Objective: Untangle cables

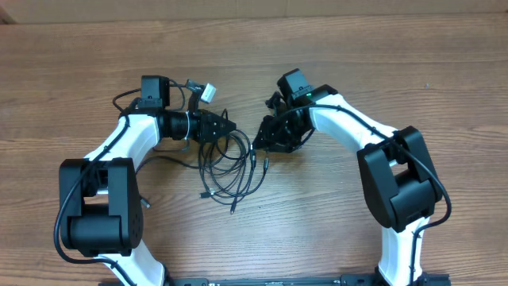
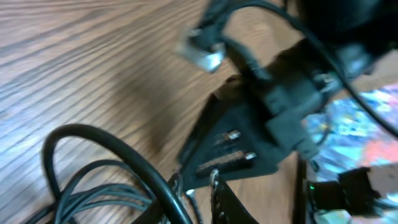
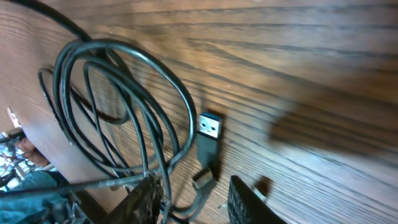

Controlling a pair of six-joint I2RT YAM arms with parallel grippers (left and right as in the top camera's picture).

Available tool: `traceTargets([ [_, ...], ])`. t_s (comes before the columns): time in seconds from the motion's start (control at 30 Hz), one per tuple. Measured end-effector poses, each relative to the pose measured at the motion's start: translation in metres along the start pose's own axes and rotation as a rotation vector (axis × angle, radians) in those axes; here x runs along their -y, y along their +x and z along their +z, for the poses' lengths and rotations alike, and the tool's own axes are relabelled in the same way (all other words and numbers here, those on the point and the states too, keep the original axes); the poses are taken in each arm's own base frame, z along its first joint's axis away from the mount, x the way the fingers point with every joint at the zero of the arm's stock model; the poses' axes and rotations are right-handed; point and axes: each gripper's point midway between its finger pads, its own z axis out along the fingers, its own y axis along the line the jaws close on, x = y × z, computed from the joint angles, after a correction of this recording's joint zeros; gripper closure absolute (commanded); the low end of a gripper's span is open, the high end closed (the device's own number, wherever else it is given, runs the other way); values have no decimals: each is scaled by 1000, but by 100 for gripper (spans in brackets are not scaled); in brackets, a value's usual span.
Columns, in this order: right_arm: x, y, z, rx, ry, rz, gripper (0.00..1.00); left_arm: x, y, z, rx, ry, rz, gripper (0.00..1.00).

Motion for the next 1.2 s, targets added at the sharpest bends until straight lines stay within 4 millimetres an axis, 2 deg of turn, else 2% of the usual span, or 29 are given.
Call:
traceTargets([
  [0.13, -3, 1, 5, 9, 22, -11, 66, 12, -1, -3, 18, 72, 39, 81],
  [0.4, 11, -8, 5, 64, 117, -4, 65, 27, -5, -16, 73, 181, 94, 82],
  [0.6, 11, -10, 7, 79, 133, -7, 55, 28, -6, -18, 82, 190, 102, 82],
  [1.0, 2, -8, 13, 82, 132, -42, 55, 27, -6, -18, 81, 187, 103, 82],
  [1.2, 2, -11, 17, 120, 191, -77, 55, 27, -6, -18, 81, 187, 103, 82],
])
